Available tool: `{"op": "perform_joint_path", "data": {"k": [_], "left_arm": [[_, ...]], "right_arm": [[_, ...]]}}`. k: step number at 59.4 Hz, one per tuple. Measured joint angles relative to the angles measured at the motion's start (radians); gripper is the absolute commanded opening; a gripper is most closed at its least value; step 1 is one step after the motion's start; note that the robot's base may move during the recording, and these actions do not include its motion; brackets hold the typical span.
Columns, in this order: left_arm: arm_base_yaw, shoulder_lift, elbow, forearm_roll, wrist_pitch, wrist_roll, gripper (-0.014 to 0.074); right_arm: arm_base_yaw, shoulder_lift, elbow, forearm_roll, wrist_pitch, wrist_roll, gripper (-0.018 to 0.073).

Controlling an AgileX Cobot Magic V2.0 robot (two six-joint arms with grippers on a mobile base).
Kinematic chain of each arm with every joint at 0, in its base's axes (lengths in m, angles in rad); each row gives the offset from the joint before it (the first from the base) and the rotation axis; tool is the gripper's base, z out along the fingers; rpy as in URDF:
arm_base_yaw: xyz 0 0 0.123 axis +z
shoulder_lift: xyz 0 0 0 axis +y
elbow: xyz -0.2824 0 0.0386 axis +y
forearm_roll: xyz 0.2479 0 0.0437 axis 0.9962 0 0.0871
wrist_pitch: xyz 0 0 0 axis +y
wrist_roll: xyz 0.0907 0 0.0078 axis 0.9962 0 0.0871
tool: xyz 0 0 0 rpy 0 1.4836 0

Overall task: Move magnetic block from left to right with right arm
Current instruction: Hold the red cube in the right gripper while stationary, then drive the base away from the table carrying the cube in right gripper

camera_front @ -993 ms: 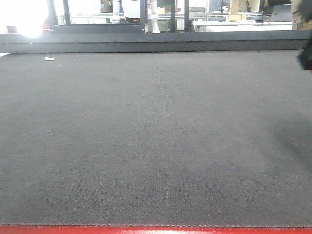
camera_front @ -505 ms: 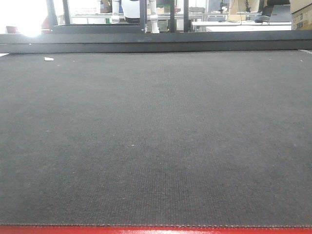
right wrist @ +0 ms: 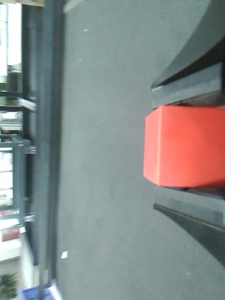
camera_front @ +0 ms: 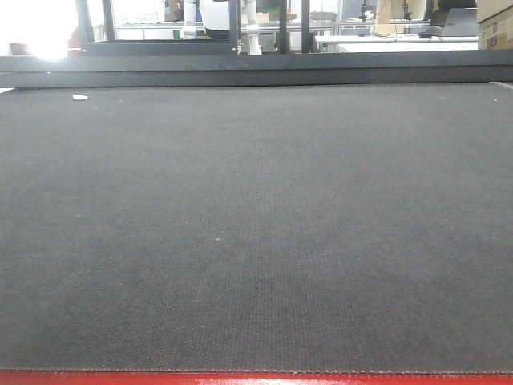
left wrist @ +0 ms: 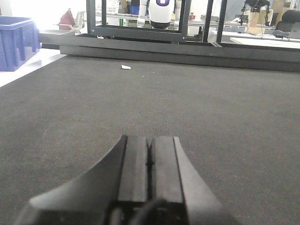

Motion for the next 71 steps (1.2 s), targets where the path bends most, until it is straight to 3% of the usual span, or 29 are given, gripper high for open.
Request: {"op": "perform_joint_path", "data": {"k": [71], "left_arm": [[-0.008,0.000,0.000,0.000,0.000,0.000,-0.0116]], "right_arm": [[0.000,-0.006,0.000,0.000,-0.013,-0.003,0.0140]]}}
